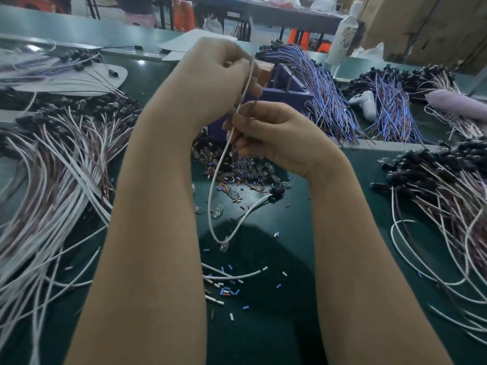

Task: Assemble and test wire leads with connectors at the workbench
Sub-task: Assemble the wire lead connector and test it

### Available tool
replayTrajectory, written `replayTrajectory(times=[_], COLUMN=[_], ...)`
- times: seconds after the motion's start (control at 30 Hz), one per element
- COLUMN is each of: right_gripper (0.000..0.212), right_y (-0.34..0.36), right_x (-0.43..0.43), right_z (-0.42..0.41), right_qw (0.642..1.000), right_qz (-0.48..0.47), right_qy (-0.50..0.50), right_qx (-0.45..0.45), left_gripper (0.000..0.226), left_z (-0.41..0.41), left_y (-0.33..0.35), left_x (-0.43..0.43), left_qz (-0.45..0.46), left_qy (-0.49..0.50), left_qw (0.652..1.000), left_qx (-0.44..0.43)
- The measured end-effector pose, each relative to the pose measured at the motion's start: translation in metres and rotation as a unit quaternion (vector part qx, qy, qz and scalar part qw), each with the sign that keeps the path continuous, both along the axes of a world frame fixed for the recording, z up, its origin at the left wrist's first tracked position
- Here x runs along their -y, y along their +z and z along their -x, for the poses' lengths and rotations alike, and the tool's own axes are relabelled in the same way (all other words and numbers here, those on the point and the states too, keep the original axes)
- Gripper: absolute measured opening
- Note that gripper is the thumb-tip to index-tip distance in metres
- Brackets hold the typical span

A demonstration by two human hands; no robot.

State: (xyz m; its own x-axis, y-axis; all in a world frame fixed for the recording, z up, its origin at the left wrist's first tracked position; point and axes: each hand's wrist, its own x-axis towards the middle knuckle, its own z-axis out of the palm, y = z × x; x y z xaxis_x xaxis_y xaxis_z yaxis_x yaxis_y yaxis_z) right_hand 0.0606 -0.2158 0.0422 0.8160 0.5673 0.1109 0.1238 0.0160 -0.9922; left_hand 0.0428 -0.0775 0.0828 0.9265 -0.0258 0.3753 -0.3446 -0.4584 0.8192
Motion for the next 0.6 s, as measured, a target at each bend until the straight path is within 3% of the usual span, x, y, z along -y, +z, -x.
replayTrajectory(times=[0.1, 0.2, 0.33, 0.5, 0.6], right_gripper=[0.016, 0.016, 0.016, 0.012, 0.010], right_y=[0.001, 0.000, -0.005, -0.008, -0.010], right_x=[0.002, 0.004, 0.010, 0.016, 0.013], right_z=[0.000, -0.001, -0.005, -0.016, -0.021], right_qw=[0.999, 0.998, 0.995, 0.974, 0.949], right_qz=[-0.035, -0.048, -0.064, -0.123, -0.151], right_qy=[0.014, 0.027, 0.022, -0.154, -0.264], right_qx=[-0.016, -0.031, -0.071, -0.111, -0.088], left_gripper=[0.026, 0.022, 0.021, 0.021, 0.024], left_z=[0.003, 0.005, -0.005, -0.017, -0.024], left_y=[0.003, 0.003, -0.006, -0.027, -0.035], left_x=[-0.001, -0.002, -0.001, 0.004, 0.009], left_qz=[0.044, 0.032, -0.004, -0.034, -0.040], left_qy=[-0.039, -0.059, 0.023, 0.092, 0.102], left_qw=[0.998, 0.998, 1.000, 0.992, 0.989], left_qx=[-0.010, -0.005, -0.018, -0.082, -0.100])
